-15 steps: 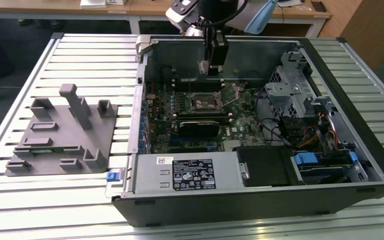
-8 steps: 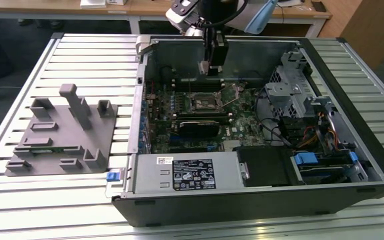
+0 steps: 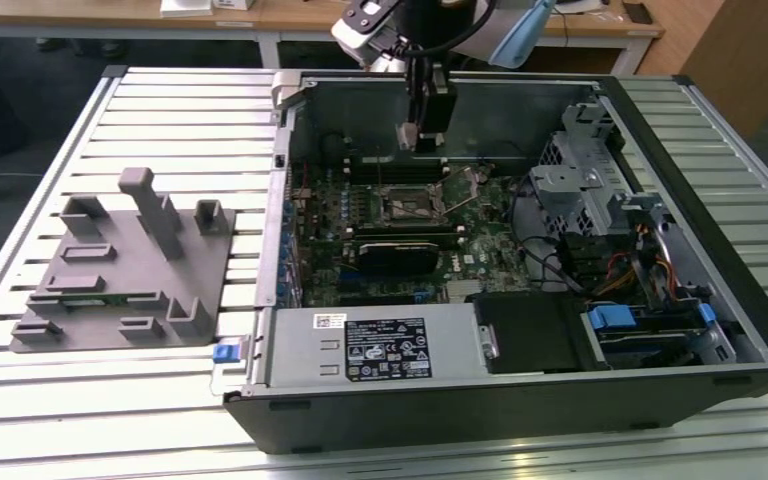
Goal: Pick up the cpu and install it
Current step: 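Place the cpu into insertion slot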
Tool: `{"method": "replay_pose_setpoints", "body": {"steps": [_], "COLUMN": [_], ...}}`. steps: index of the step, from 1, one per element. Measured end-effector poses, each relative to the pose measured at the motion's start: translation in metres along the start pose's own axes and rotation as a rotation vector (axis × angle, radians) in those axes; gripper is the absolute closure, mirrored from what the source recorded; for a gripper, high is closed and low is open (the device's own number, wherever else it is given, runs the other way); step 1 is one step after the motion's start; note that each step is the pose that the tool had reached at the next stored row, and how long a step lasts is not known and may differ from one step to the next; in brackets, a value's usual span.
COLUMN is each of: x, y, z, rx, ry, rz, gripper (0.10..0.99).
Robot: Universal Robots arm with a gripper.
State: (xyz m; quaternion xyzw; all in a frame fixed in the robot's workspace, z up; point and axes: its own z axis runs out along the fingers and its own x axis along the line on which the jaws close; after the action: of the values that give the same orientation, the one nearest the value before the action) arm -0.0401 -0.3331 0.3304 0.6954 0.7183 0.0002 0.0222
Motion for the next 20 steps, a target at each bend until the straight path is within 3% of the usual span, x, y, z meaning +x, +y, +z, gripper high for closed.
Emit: {"method": "replay_pose_setpoints", "body": {"steps": [20], "x": [0.0029], "y": [0.0000], "z": [0.0042], "rx": [0.000], "ry": [-0.0002], "rz": [0.000], "gripper": [0.545]}}
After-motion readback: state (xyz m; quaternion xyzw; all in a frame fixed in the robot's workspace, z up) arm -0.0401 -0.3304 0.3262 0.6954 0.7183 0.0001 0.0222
